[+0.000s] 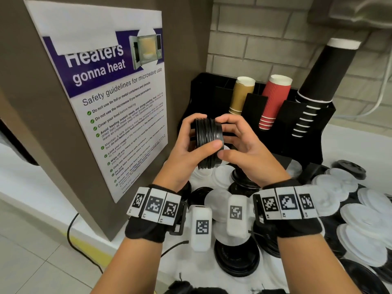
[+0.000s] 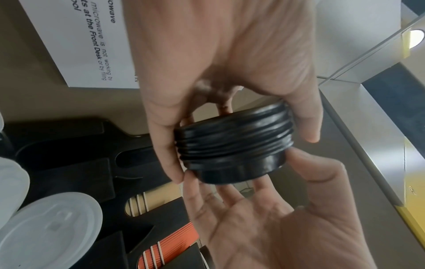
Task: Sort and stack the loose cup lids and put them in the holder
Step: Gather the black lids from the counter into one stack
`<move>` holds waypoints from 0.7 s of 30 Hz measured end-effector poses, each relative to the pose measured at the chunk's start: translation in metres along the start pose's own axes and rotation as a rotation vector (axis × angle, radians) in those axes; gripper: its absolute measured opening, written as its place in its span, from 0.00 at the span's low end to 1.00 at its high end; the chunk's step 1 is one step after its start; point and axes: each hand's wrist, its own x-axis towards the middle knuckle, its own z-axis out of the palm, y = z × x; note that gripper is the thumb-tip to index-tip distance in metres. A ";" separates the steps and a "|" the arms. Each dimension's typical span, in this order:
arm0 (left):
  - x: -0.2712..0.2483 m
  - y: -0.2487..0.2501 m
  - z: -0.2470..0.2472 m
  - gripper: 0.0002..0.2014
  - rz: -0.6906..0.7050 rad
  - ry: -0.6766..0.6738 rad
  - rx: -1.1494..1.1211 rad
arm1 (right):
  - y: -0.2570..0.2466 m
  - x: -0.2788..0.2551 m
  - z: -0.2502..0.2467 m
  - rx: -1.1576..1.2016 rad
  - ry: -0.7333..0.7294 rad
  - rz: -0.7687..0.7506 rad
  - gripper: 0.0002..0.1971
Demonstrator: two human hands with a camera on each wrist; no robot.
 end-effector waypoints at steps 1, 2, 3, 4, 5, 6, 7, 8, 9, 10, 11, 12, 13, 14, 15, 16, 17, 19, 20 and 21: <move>0.000 0.000 0.000 0.32 0.002 -0.001 0.003 | 0.000 0.000 0.000 -0.001 -0.002 -0.001 0.27; 0.000 0.000 0.001 0.33 0.004 -0.003 0.005 | -0.001 0.000 0.000 0.002 -0.004 -0.004 0.27; 0.000 0.000 0.001 0.34 0.007 -0.007 0.006 | -0.001 0.000 0.000 0.007 -0.007 -0.007 0.27; 0.000 0.000 0.001 0.34 0.011 -0.012 0.005 | -0.002 0.000 0.000 0.011 -0.012 -0.009 0.27; 0.000 0.000 0.000 0.34 0.015 -0.020 0.003 | -0.003 0.001 0.000 0.012 -0.020 -0.014 0.27; 0.000 0.000 0.000 0.34 0.021 -0.029 0.000 | -0.004 0.001 0.001 0.010 -0.033 -0.022 0.27; 0.000 0.000 -0.001 0.32 0.029 -0.037 0.000 | -0.004 0.002 0.001 0.003 -0.052 -0.035 0.27; 0.000 0.000 -0.002 0.31 0.035 -0.040 0.005 | -0.004 0.003 0.001 -0.003 -0.070 -0.045 0.27; 0.000 0.001 -0.004 0.30 0.041 -0.032 0.014 | -0.003 0.005 0.001 -0.003 -0.083 -0.038 0.27; -0.001 0.003 -0.007 0.29 0.047 -0.012 0.021 | -0.003 0.007 0.000 0.007 -0.083 -0.013 0.28; -0.001 0.005 -0.010 0.29 0.055 0.017 0.023 | -0.002 0.010 -0.001 0.015 -0.066 0.018 0.27; -0.001 0.009 -0.014 0.28 0.067 0.047 0.019 | -0.001 0.014 -0.003 -0.007 -0.036 0.045 0.25; -0.001 0.012 -0.020 0.28 0.083 0.071 0.013 | 0.000 0.018 -0.005 -0.085 -0.010 0.066 0.21; -0.001 0.015 -0.025 0.28 0.100 0.088 0.009 | 0.002 0.023 -0.008 -0.235 -0.023 0.082 0.17; -0.002 0.019 -0.030 0.28 0.111 0.097 0.004 | 0.004 0.026 -0.010 -0.444 -0.111 0.113 0.15; -0.002 0.022 -0.033 0.29 0.115 0.104 -0.003 | 0.007 0.029 -0.010 -0.667 -0.261 0.178 0.17; -0.003 0.024 -0.036 0.29 0.114 0.110 -0.008 | 0.012 0.029 -0.007 -0.856 -0.429 0.271 0.23; -0.004 0.026 -0.038 0.29 0.109 0.120 0.000 | 0.024 0.024 0.003 -1.079 -0.667 0.426 0.35; -0.004 0.027 -0.038 0.29 0.107 0.125 0.005 | 0.030 0.020 0.009 -1.126 -0.725 0.459 0.39; -0.005 0.027 -0.038 0.29 0.105 0.128 0.009 | 0.036 0.016 0.015 -1.157 -0.769 0.470 0.40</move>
